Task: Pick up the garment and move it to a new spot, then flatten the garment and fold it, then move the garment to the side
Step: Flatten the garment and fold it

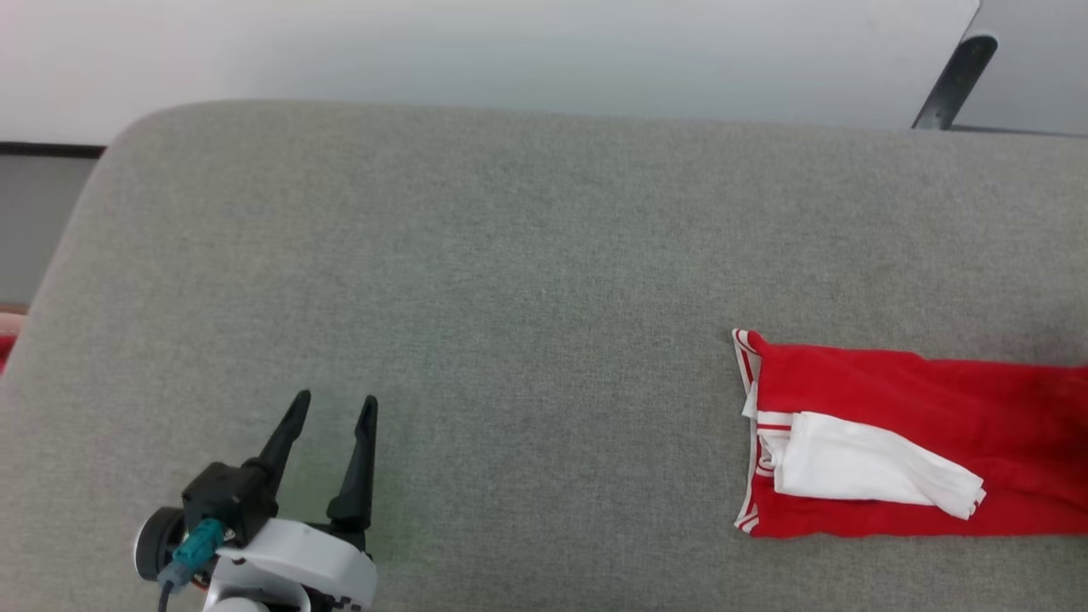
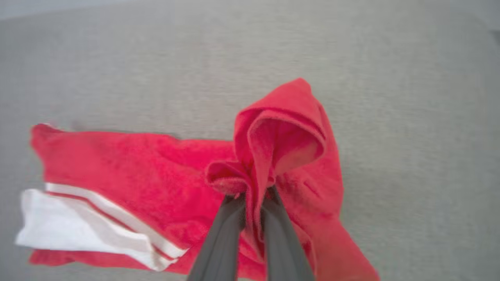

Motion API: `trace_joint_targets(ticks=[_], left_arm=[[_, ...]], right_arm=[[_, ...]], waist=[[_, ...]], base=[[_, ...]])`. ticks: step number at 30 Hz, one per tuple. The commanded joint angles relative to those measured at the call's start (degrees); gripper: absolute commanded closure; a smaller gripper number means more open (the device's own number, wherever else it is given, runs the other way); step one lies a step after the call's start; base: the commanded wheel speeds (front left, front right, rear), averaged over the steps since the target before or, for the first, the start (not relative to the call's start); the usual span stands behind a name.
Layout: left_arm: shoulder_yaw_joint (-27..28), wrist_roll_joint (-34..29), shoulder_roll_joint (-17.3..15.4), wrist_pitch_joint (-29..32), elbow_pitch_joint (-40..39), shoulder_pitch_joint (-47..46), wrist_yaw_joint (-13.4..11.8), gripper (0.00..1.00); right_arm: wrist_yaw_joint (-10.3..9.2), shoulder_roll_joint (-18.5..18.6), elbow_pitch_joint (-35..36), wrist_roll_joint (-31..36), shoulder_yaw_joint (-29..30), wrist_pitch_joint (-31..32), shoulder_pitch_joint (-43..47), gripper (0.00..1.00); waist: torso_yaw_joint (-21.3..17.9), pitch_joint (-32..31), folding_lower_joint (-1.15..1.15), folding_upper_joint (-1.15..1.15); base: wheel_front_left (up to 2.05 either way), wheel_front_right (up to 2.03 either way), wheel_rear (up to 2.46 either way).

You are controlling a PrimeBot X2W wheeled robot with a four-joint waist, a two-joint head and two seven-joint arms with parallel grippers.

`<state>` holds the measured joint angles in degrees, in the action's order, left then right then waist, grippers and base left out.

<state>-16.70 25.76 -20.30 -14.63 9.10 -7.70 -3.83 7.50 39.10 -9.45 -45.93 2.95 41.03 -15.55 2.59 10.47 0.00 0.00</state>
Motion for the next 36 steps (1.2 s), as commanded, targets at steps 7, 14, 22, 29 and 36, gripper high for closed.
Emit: trace_joint_targets(ticks=[7,14,22,29,36], left_arm=[[-0.2,0.9,1.0,-0.3,0.5,1.5,-0.1,0.0],[-0.4,0.8,1.9,-0.4,1.1,0.7,0.5,0.0],[-0.2,0.5,2.8,-0.6,2.1,0.5,1.1,0.0],[0.5,0.4,3.0,-0.6,2.8,1.5,1.4,0.0],[0.4,0.8,2.9,-0.6,3.5,1.4,2.4,0.0]], right_arm=[[-0.03,-4.0,12.8,-2.0,-9.4,5.4,0.6,1.0],[-0.03,-8.5,13.3,-0.9,-16.8,6.6,-2.4,1.0],[-0.03,-9.8,8.9,-0.7,-22.1,4.5,-4.6,0.78],[-0.03,-9.8,7.3,-2.1,-24.0,1.8,-5.0,0.0],[-0.03,-8.0,7.5,-3.2,-23.3,-2.5,-4.5,0.0]], waist=[[3.0,-2.1,0.0,0.0],[5.8,-1.7,0.0,0.0],[8.0,-1.8,0.0,0.0],[6.9,-3.4,0.0,0.0],[4.1,-5.5,0.0,0.0]], base=[[0.0,0.0,0.0],[0.0,0.0,0.0],[0.0,0.0,0.0],[0.0,0.0,0.0],[0.0,0.0,0.0]])
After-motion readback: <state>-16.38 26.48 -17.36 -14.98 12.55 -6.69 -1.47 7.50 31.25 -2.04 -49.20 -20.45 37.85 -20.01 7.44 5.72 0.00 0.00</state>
